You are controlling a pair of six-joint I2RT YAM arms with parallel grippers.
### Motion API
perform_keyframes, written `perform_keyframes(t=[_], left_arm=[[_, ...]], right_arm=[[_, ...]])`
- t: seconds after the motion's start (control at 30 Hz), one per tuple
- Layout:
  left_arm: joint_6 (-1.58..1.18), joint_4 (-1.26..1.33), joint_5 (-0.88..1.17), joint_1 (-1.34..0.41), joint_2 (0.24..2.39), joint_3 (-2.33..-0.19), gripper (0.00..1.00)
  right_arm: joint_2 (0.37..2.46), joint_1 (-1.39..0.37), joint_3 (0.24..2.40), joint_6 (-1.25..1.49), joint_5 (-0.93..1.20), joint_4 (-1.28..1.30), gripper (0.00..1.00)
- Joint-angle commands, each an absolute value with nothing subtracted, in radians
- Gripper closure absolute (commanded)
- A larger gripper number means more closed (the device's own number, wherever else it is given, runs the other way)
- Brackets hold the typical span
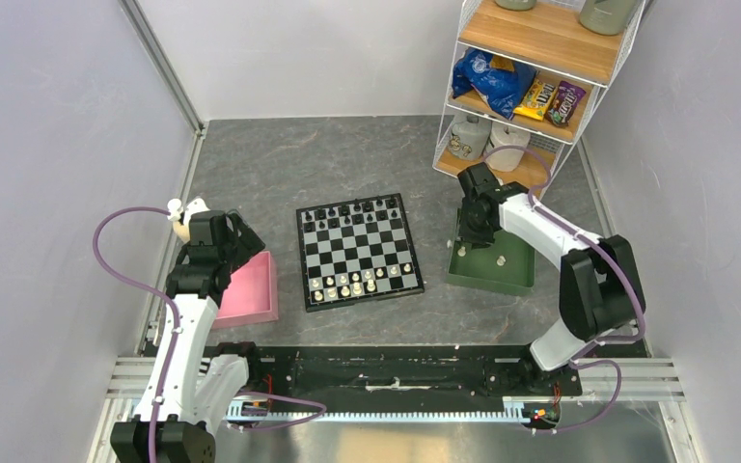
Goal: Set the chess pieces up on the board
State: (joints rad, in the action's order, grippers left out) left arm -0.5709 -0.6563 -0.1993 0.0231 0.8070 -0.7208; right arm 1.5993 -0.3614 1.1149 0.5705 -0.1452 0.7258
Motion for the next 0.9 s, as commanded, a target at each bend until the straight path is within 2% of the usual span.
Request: perform_keyframes(t=[0.0,0.33,0.5,0.73,0.87], left_arm=[[-0.547,-0.635,-0.191,0.027,0.803,-0.747,0.11],[-0.548,-0.635,-0.194,0.027,0.802,-0.746,0.11],[-0.548,-0.635,-0.193,0.028,0.803,-0.746,0.11],[-0.548,-0.635,-0.19,0.028,0.805,-0.746,0.11],[-0.548,-0.634,-0.19,0.027,0.806,-0.746,0.11]], right_arm=[[1.637,-0.351,1.121,0.545,-0.108,0.678,0.59],[1.693,-0.349,1.121,0.524,-0.119,0.661,0.66],[1.694,-0.346,1.123,0.513,-0.114,0.663,0.75],[1.653,-0.347,1.113,0.504,-0.106,0.677,0.85],[1.601,-0.347,1.117,0.501,-0.109,0.706,0.87]])
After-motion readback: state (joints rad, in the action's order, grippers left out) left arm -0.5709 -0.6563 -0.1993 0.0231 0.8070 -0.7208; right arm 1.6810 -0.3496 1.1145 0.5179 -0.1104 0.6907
